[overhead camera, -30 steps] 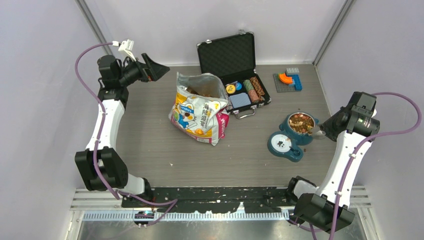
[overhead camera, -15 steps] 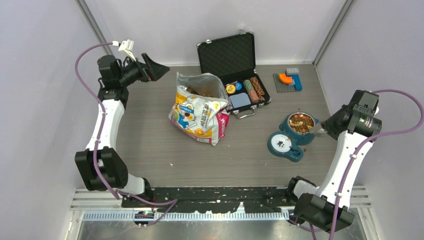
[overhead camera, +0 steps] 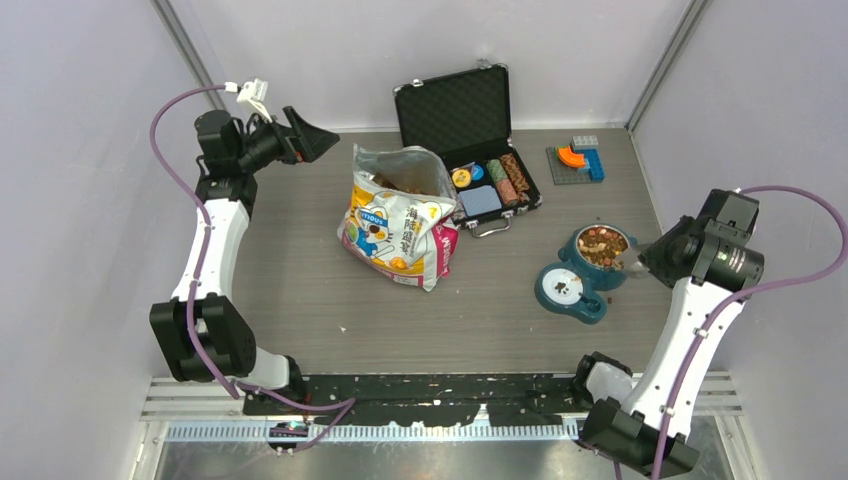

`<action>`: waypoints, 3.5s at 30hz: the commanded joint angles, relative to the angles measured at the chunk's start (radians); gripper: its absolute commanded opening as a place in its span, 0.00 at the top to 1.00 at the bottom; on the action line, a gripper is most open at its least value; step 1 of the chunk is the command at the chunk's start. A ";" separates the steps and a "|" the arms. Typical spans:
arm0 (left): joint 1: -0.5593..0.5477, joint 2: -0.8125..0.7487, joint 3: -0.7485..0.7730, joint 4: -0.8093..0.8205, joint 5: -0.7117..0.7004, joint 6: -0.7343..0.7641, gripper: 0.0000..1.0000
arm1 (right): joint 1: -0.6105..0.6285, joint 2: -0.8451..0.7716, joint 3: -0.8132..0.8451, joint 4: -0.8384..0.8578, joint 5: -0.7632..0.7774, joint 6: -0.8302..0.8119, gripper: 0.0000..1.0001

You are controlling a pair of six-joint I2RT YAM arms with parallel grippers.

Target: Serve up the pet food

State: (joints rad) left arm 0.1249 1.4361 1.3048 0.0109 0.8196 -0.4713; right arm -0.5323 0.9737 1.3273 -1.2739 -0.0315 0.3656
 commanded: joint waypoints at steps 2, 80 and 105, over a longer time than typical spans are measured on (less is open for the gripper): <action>0.005 -0.020 0.005 0.051 0.009 -0.006 0.01 | -0.004 -0.098 -0.031 -0.040 -0.033 0.011 0.95; 0.005 -0.054 -0.009 0.037 -0.002 0.001 0.01 | 0.201 0.210 0.225 -0.076 0.198 0.009 0.95; 0.005 -0.162 -0.029 -0.020 -0.045 -0.148 0.01 | 0.201 -0.167 -0.256 0.723 -0.712 0.080 0.95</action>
State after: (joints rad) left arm 0.1249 1.3312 1.2884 -0.0204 0.7773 -0.5762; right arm -0.3355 0.8333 1.1675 -0.8806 -0.3717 0.3988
